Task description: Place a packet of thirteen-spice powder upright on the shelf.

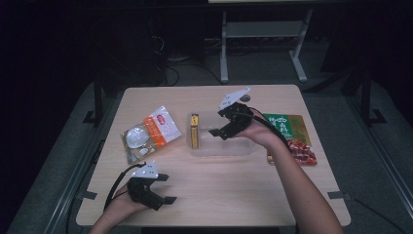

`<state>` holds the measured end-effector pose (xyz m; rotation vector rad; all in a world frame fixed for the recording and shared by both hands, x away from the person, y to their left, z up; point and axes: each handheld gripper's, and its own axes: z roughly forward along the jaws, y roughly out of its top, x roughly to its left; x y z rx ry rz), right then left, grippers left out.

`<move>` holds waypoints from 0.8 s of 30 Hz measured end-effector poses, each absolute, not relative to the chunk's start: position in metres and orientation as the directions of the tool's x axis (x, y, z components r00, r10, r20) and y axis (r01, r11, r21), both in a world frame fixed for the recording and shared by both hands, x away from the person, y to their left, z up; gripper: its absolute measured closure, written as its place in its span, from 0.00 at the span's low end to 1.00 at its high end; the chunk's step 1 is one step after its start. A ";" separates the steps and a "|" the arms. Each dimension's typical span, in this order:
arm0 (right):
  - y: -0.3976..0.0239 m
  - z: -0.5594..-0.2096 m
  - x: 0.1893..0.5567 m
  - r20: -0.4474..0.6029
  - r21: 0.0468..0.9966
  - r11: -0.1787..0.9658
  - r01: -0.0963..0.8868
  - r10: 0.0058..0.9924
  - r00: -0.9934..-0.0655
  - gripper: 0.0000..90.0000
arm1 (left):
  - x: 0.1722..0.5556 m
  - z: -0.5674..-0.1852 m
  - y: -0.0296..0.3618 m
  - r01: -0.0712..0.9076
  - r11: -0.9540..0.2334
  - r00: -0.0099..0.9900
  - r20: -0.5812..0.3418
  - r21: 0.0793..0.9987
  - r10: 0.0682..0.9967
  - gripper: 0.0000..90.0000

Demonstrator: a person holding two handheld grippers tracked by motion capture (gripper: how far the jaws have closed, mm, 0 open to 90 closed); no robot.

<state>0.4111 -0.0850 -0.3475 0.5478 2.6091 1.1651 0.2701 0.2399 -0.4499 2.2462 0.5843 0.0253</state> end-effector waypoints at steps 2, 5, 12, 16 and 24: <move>-0.088 -0.348 0.408 -0.045 0.755 0.605 0.254 0.434 -0.900 0.21 | 0.269 -0.450 0.239 0.405 -0.574 0.891 -0.166 0.711 0.423 0.14; -0.100 -0.352 0.395 -0.038 0.764 0.587 0.266 0.452 -0.891 0.22 | 0.269 -0.450 0.237 0.405 -0.578 0.891 -0.163 0.709 0.425 0.14; -0.127 -0.371 0.363 -0.019 0.777 0.562 0.285 0.472 -0.881 0.23 | 0.271 -0.446 0.231 0.392 -0.573 0.895 -0.154 0.720 0.419 0.14; -0.133 -0.378 0.351 -0.008 0.774 0.561 0.295 0.474 -0.880 0.23 | 0.273 -0.444 0.230 0.393 -0.580 0.894 -0.150 0.714 0.422 0.14; -0.146 -0.393 0.321 0.001 0.760 0.565 0.322 0.493 -0.870 0.23 | 0.282 -0.433 0.224 0.405 -0.567 0.880 -0.139 0.717 0.453 0.14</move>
